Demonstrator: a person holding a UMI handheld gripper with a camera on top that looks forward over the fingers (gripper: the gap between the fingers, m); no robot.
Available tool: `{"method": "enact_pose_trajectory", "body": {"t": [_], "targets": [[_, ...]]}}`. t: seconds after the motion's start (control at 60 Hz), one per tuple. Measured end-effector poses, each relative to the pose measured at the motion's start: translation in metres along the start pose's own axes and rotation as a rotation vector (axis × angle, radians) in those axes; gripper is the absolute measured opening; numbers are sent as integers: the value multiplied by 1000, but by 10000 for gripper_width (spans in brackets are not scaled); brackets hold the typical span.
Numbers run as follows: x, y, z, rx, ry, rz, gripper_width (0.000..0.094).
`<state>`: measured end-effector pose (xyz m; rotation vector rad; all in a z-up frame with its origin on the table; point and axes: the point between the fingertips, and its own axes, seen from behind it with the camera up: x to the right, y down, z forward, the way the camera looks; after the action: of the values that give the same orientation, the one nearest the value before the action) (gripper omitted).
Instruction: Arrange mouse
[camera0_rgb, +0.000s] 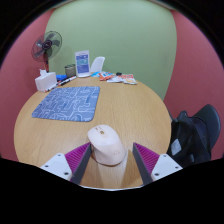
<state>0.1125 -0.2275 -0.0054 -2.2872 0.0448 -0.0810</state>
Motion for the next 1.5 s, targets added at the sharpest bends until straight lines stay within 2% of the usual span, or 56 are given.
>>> {"method": "enact_pose_trajectory", "body": {"t": [0.117, 0.167, 0.25, 0.267, 0.283, 0.467, 0.65, 0.767, 0.883, 0.967, 1.05, 1.133, 1.283, 1.333, 1.5], "targets": [[2, -12, 19, 7, -21, 5, 833], [2, -17, 25, 10, -31, 13, 791], [-4, -24, 35, 17, -47, 0, 690], [-6, -25, 36, 19, -54, -5, 579], [-6, -26, 37, 23, -52, -10, 544], [-5, -29, 38, 30, -35, 1, 430], [16, -41, 16, 18, 57, 40, 394], [43, -95, -11, 87, 167, 63, 395], [43, -186, -28, 224, 216, 82, 394], [10, -248, -27, 307, 181, 83, 394], [-45, -288, -10, 340, 106, 69, 392], [-110, -285, 27, 298, 2, 56, 392], [-190, -224, 110, 133, -99, 50, 395], [-202, -199, 130, 89, -94, 48, 400], [-208, -154, 166, -6, -71, 34, 528]]}}
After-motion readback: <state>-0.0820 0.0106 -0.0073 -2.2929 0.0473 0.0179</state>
